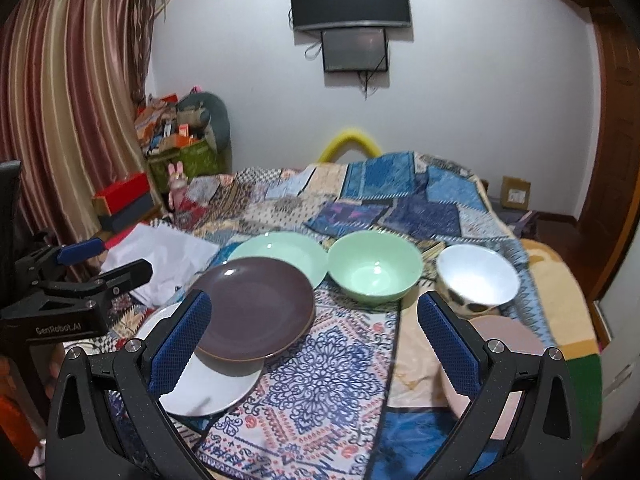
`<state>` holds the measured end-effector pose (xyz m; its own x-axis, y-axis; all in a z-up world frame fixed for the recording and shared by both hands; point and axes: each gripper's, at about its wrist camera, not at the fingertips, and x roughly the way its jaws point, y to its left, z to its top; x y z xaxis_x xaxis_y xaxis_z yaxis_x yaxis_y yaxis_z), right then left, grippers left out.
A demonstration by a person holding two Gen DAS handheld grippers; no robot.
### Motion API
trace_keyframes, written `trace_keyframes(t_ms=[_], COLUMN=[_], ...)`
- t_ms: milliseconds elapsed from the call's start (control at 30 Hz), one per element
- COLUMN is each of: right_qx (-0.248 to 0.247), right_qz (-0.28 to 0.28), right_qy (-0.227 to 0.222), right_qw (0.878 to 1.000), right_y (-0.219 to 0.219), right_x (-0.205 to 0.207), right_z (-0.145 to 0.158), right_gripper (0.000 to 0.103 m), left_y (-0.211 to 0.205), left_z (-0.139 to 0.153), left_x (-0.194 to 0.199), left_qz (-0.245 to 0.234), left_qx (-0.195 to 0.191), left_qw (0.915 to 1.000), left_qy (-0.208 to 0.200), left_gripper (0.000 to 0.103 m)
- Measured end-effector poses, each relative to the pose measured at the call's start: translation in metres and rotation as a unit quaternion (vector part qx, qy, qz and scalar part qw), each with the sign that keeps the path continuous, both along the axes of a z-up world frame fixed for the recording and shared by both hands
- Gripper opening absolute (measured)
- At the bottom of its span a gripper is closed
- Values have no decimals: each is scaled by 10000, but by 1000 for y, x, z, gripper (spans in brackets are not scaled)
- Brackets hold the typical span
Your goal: Organize plates and bowls
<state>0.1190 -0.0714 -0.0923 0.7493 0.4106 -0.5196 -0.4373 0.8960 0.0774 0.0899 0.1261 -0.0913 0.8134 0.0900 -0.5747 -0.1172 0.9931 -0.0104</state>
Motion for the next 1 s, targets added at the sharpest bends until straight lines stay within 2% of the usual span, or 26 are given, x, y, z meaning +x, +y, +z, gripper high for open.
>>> trace_keyframes(t_ms=[233, 267, 300, 367, 600, 700, 900, 1000], right_qx=[-170, -198, -215, -239, -358, -385, -399, -367], right_qz=[125, 148, 159, 187, 210, 241, 296, 334], right_qy=[363, 450, 527, 713, 1140, 1322, 1575, 1686], right_qw=[9991, 9987, 9983, 9970, 9926, 9902, 9863, 9844], right_y=[27, 30, 33, 38, 50, 52, 55, 57], right_x=[29, 34, 39, 50, 72, 80, 94, 100], right_z=[-28, -32, -36, -45, -71, -81, -96, -101], right_gripper=[99, 97, 94, 92, 81, 74, 67, 62], left_y=[40, 44, 47, 53, 66, 71, 84, 88], left_z=[-33, -38, -42, -53, -79, -87, -102, -108], left_x=[34, 39, 43, 52, 76, 84, 101, 108], left_qz=[40, 36, 38, 73, -52, -7, 62, -27], left_qx=[-184, -208, -222, -217, -302, -474, -698, -818], left_qw=[9985, 9981, 9976, 9962, 9941, 9924, 9891, 9869], left_qy=[506, 582, 653, 843, 1038, 1134, 1296, 1388], left_gripper=[103, 100, 91, 81, 80, 80, 80, 70])
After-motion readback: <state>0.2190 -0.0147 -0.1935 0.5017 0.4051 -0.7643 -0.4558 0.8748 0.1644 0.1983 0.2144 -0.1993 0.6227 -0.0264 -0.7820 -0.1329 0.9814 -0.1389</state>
